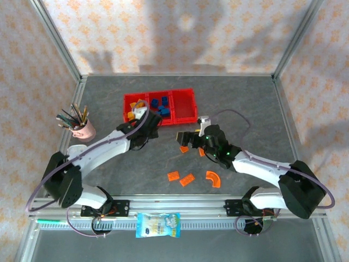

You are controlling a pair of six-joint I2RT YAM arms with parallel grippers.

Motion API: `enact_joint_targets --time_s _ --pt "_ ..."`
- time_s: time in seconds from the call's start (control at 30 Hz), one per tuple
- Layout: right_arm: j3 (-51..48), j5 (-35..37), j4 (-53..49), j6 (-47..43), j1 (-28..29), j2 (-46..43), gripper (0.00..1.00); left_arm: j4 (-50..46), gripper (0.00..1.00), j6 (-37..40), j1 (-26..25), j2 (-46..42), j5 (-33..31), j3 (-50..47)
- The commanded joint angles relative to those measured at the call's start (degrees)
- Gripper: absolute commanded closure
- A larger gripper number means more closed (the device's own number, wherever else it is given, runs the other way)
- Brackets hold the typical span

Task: Sort the legos into containers by color
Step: Place the lego in the container.

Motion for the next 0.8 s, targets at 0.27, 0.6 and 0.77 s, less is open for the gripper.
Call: enact_joint_targets --time_s 0.27,0.6,0.77 --pt "-6.9 3.0 12.5 -9.2 -4.0 1.1 0.00 4.3 0.71 8.0 6.8 24.7 1.4 25.9" --pt "-7.0 2.1 14.6 -9.9 -4.0 4.4 0.00 1.0 0.54 8.5 8.7 36.5 2.2 36.5" --pt "-7.2 2.9 14.1 -10.1 -4.0 4.0 0.00 -0.7 0.40 9.4 8.8 35.5 1.0 38.4"
